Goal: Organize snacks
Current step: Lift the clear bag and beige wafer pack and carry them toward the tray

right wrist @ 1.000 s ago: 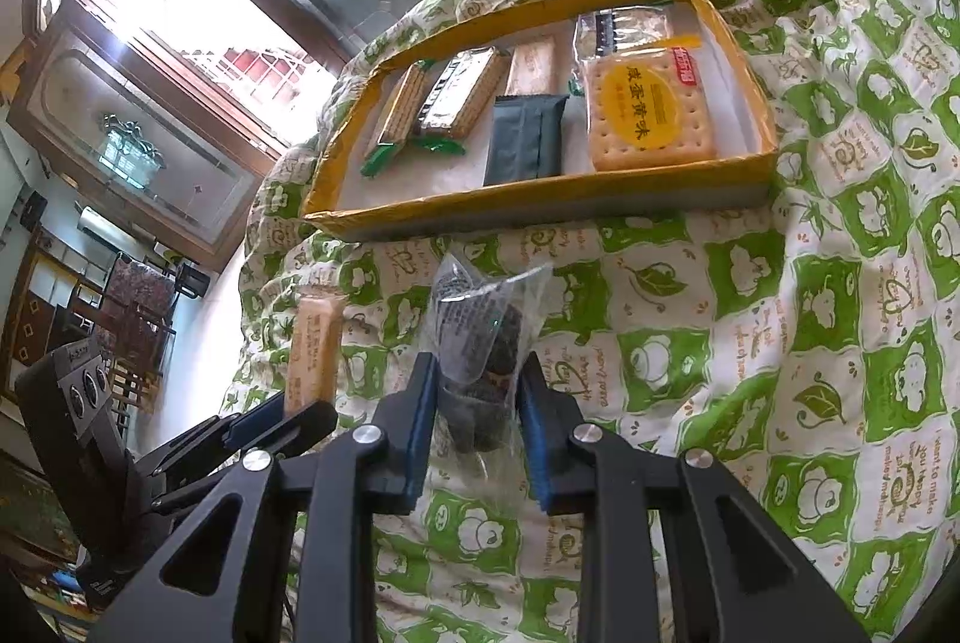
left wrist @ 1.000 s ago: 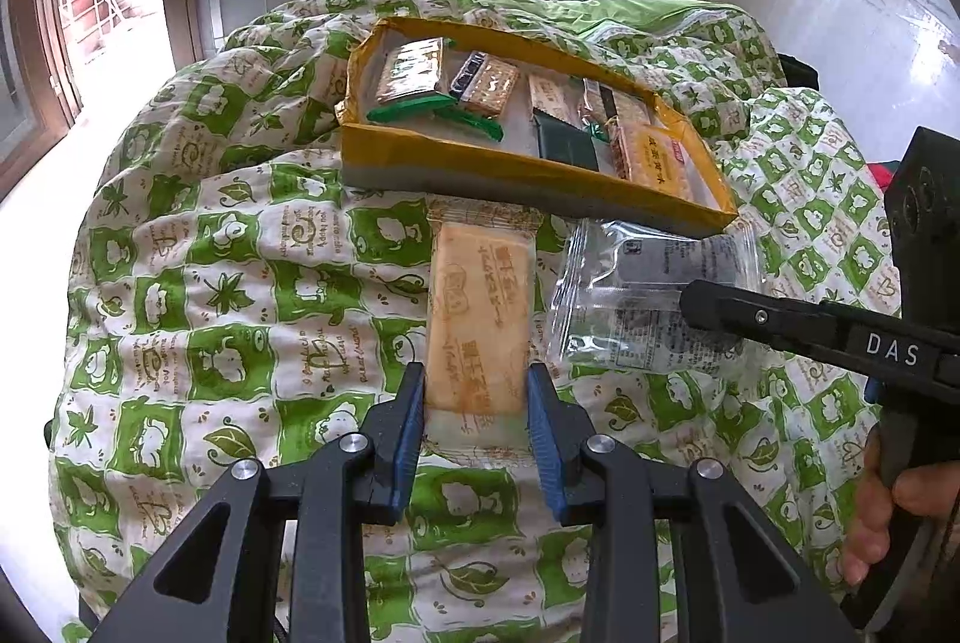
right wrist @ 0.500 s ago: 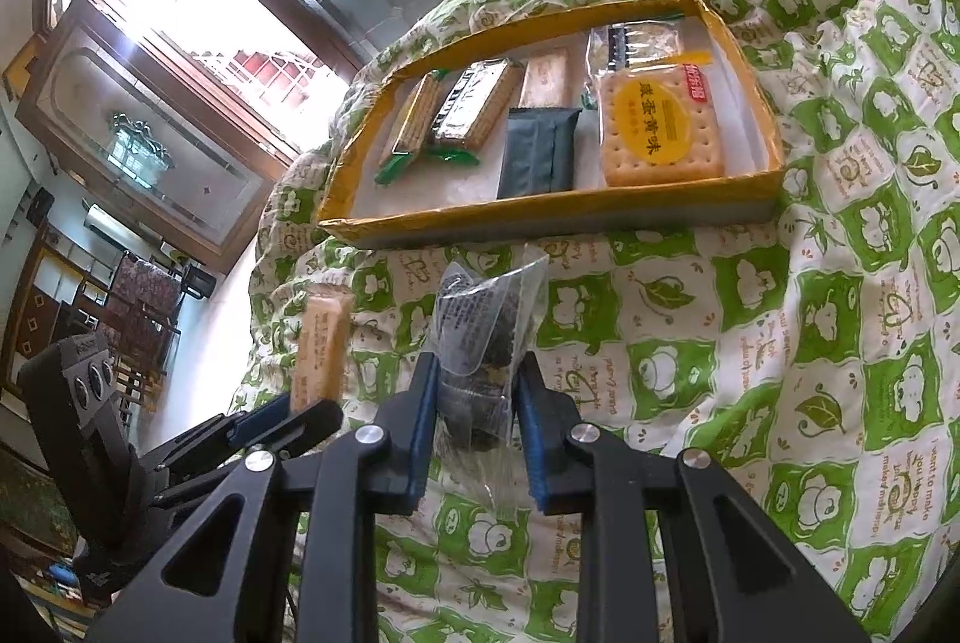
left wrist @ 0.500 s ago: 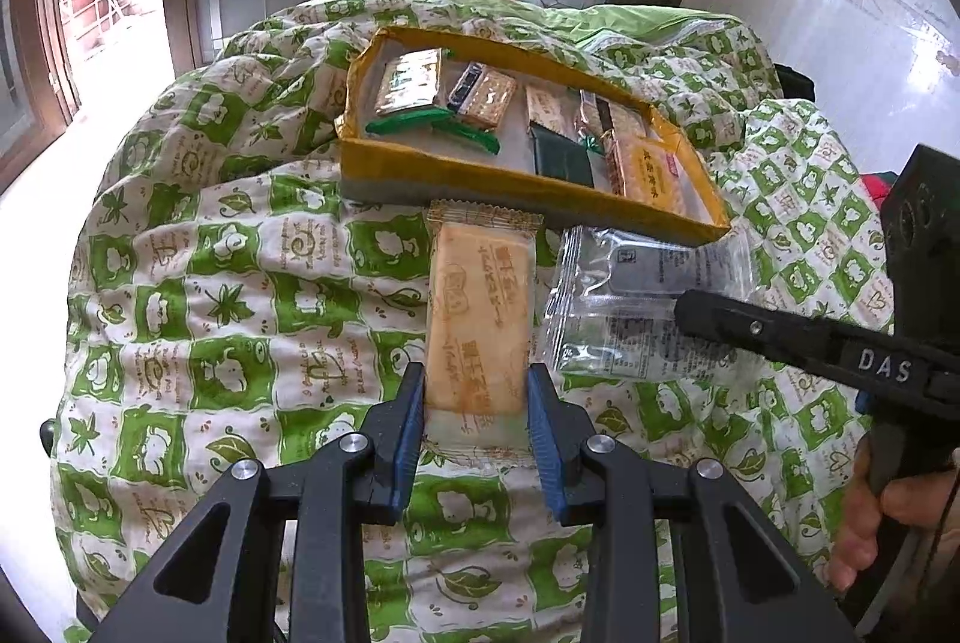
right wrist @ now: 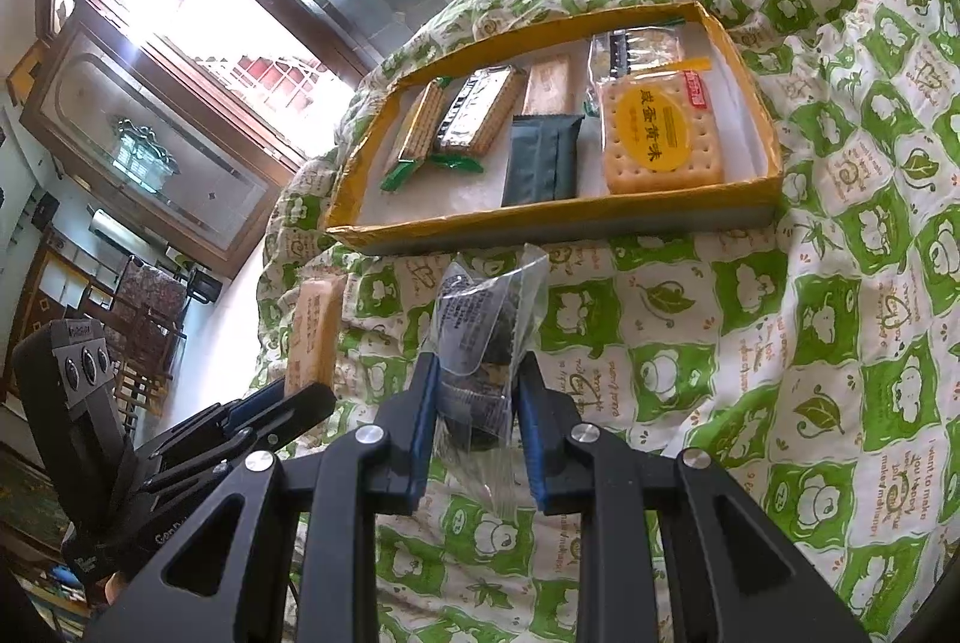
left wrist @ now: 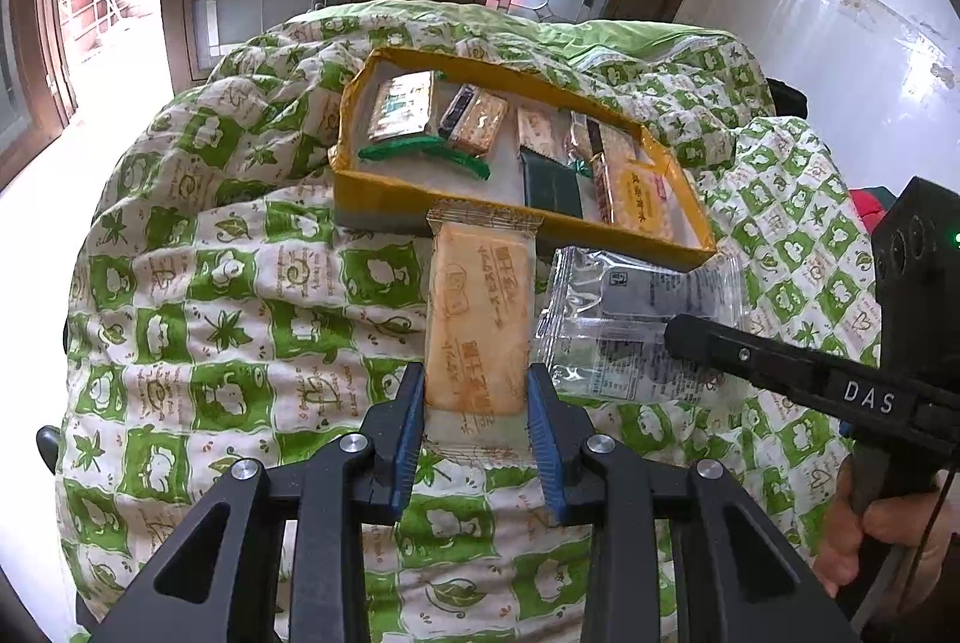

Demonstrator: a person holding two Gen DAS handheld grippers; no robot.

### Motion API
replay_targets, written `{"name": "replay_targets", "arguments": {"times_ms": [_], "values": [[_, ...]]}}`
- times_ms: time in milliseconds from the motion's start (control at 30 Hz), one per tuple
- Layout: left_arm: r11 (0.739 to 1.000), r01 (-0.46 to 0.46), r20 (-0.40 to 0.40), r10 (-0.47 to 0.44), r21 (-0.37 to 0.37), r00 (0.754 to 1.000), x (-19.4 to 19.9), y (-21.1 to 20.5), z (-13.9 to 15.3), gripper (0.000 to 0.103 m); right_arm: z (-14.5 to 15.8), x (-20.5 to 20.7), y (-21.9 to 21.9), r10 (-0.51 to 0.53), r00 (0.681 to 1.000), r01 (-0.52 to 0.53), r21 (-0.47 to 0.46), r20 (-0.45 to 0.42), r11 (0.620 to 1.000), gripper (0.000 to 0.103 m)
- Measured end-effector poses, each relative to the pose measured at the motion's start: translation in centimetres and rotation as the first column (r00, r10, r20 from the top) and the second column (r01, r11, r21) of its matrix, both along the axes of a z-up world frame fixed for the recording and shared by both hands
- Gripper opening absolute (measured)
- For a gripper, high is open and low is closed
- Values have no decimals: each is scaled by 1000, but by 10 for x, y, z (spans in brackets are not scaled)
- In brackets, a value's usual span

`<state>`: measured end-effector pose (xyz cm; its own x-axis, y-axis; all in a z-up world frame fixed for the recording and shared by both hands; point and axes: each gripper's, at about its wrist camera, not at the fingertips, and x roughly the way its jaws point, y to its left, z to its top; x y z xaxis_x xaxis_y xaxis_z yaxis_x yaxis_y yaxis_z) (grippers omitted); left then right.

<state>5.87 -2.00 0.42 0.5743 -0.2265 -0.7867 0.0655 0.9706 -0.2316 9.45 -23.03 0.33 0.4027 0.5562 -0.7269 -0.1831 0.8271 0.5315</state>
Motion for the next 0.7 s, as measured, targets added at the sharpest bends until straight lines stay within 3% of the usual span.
{"name": "replay_targets", "arguments": {"times_ms": [700], "values": [[1000,7,17,-7,-4,1000,8,2,12,34,6,-1,-9,-28,1000,28,10,15,1000,25]]}}
